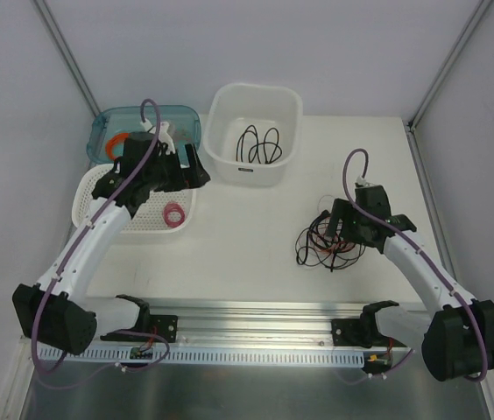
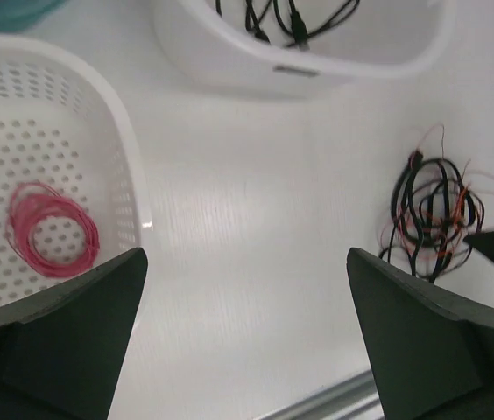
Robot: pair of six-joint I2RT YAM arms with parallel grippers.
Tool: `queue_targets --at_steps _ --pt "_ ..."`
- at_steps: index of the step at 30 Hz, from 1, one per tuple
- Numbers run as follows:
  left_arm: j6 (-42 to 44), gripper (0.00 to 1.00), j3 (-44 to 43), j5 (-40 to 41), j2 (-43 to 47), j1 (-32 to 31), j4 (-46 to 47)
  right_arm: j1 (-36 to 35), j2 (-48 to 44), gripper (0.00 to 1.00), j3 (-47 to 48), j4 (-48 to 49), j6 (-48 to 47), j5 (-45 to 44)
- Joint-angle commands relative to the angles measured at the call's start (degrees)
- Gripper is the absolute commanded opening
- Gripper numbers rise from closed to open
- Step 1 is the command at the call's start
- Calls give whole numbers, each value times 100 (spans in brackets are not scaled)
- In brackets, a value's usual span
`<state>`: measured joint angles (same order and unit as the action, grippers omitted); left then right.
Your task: Untangle the cables
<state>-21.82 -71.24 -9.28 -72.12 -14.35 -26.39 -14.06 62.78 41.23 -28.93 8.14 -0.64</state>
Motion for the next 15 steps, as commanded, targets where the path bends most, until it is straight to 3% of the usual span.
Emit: queue_targets --at_steps 1,9,15 --pt "55 99 766 -267 636 -426 -24 -52 50 86 341 151 56 -489" --pt "-199 99 2314 -505 1876 -956 -24 -52 -3 72 570 1 -111 -770" --pt "-226 99 2782 -531 2237 -982 -24 -53 50 61 597 36 -524 -612"
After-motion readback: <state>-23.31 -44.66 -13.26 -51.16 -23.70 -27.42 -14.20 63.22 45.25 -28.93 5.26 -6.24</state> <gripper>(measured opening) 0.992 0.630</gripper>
